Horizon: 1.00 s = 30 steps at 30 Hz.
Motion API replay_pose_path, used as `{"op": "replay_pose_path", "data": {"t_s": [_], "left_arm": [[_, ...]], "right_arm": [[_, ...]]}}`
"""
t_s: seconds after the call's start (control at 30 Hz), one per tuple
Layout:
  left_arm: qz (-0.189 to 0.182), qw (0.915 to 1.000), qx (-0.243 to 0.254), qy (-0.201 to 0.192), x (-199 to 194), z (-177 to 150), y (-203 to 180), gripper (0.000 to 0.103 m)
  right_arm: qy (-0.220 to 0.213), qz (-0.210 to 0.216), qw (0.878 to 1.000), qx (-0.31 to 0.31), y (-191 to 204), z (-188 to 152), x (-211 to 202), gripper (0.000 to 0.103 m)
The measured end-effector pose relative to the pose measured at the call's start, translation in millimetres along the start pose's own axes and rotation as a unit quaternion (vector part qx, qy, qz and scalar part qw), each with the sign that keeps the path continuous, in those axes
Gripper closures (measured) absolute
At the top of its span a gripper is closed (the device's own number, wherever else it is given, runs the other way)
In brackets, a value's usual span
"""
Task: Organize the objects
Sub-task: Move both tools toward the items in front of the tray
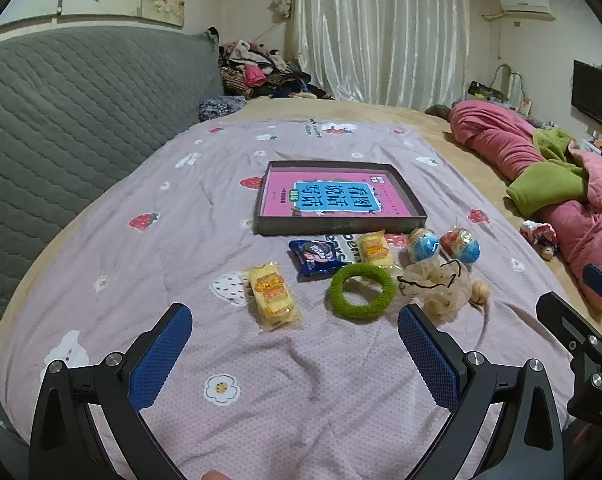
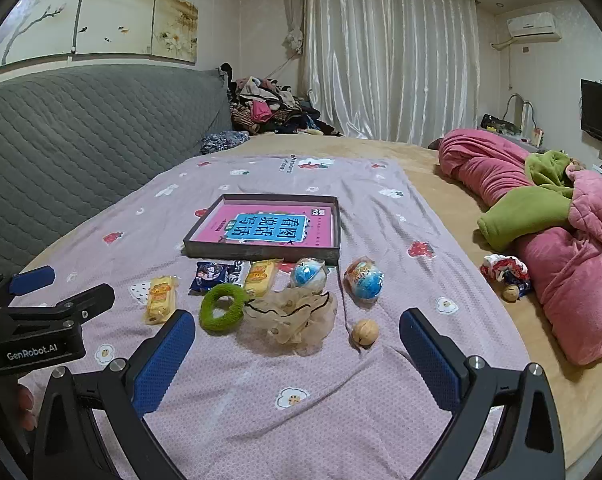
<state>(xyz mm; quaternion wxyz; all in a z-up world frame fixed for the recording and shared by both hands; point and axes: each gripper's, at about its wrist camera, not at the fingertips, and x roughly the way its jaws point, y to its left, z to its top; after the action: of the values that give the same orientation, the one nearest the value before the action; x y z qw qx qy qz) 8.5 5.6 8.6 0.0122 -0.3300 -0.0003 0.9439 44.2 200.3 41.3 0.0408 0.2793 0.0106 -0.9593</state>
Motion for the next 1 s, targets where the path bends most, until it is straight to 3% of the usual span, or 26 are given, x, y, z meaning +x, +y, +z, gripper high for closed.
{"op": "replay_pose_path", "data": {"t_s": [0.67, 0.83, 1.0], "left_arm": [[-0.012, 0.9998, -0.014, -0.002, -6.2, 7.2, 7.2, 0.001], [-0.006, 0.9999, -0.002, 0.009, -1.3, 17.7, 8.6, 0.001], [0.010, 0.9999, 0.005, -0.012, -0.3, 40.1, 9.8, 0.001]], "right_arm": [[-0.022, 0.014, 1.000, 0.009, -5.5, 8.3, -13.6, 0.000], [-0.022, 0.019, 1.000, 0.000, -7.0, 16.3, -13.9, 0.000], [-0.017, 0.024, 0.999, -0.013, -6.4, 31.7, -5.4, 0.000]]}}
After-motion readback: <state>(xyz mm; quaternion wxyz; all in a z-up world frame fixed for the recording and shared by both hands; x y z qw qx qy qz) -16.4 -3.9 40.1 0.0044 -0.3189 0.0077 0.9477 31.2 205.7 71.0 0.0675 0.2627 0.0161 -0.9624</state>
